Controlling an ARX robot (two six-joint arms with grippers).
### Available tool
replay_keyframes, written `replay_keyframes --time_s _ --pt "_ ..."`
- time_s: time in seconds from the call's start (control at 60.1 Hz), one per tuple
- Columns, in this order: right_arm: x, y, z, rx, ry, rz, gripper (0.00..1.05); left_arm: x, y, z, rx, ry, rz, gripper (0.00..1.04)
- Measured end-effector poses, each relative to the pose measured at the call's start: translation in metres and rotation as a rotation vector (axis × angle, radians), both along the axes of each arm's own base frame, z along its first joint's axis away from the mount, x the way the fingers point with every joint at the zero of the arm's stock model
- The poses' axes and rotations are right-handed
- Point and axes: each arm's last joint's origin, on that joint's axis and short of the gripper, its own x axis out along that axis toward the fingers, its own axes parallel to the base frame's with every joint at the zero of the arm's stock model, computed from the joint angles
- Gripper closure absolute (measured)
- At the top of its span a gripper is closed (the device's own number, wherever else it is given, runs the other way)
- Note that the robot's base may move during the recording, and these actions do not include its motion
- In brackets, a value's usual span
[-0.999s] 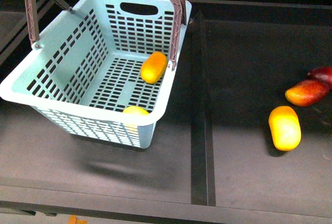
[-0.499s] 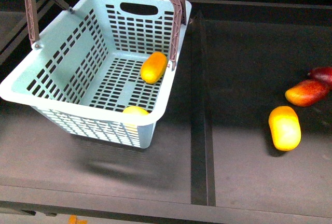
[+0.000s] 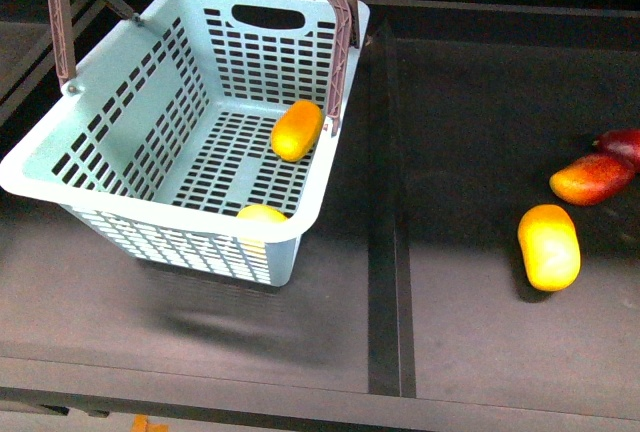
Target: Pick lemon and mango into basket
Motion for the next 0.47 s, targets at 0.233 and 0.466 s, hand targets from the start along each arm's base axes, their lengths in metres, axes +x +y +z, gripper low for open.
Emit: replay_keyframes --time_s 0.233,0.466 --pt "0.0 0.0 0.0 0.0 0.0 0.0 0.09 0.0 0.0 0.0 0.0 0.0 0.0 0.5" --pt "0.0 0.0 -0.0001 0.0 0.0 0.0 0.09 0.0 0.0 0.0 0.002 0.0 0.0 0.06"
